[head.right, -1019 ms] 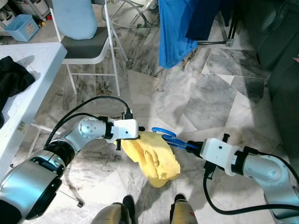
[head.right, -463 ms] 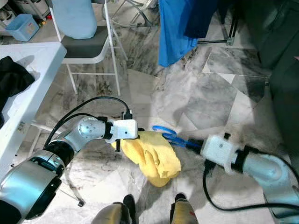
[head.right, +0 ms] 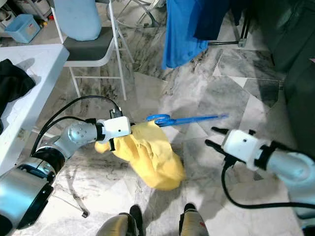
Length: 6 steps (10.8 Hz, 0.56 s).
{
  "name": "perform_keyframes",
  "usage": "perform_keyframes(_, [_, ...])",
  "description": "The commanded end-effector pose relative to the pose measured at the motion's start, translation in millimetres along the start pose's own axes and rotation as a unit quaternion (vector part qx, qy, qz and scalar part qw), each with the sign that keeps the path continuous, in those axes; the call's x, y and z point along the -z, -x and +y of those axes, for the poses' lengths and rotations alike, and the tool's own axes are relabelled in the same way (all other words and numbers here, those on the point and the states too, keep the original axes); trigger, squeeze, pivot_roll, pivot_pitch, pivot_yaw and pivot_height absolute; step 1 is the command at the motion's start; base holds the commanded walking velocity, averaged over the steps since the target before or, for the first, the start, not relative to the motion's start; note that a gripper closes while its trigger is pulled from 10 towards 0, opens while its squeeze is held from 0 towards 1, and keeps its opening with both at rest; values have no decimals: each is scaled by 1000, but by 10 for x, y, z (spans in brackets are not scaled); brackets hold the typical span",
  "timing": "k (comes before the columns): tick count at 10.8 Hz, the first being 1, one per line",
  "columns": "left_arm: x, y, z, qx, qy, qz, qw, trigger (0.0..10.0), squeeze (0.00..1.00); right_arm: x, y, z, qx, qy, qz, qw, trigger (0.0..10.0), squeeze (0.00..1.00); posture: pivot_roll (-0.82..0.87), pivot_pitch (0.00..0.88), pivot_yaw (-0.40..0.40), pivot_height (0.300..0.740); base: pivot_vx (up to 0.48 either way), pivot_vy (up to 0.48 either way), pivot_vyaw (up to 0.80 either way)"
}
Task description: Hang hanger
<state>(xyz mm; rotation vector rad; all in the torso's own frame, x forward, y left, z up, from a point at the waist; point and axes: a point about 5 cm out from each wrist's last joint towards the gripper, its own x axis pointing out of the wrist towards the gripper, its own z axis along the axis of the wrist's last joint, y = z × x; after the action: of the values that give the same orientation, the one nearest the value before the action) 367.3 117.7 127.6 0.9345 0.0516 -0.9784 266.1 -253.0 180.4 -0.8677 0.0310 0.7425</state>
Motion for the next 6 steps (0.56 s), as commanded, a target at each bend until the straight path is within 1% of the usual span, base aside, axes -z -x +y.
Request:
perform_keyframes(1, [59, 71, 57, -31, 4, 4, 1000, 0, 0, 0, 33, -34, 8, 8, 3, 1000, 10000, 1000, -243, 278, 167, 740, 0, 0, 0])
perform_keyframes(2, [39, 73, 91, -44, -2, 0, 999, 0, 0, -6, 41, -41, 12, 12, 3, 1000, 10000, 1000, -244, 278, 164, 740, 0, 0, 0])
perform_keyframes(3, [1, 88, 162, -68, -3, -11, 998, 0, 0, -50, 39, -21, 21, 2, -7, 1000, 10000, 1000, -246, 278, 161, 740, 0, 0, 0])
perform_keyframes(4, [-57, 102, 237, -80, 21, -36, 996, 0, 0, -80, 24, 54, 33, -28, -25, 999, 10000, 1000, -238, 276, 163, 740, 0, 0, 0])
perform_keyframes(5, [-152, 112, 329, -89, 31, -66, 993, 0, 0, -75, -9, 162, 47, -74, -44, 995, 10000, 1000, -236, 276, 161, 740, 0, 0, 0])
perform_keyframes(6, [-224, 130, 396, -93, 20, -84, 992, 0, 0, -67, -69, 310, 54, -118, -59, 990, 10000, 1000, -229, 274, 161, 740, 0, 0, 0])
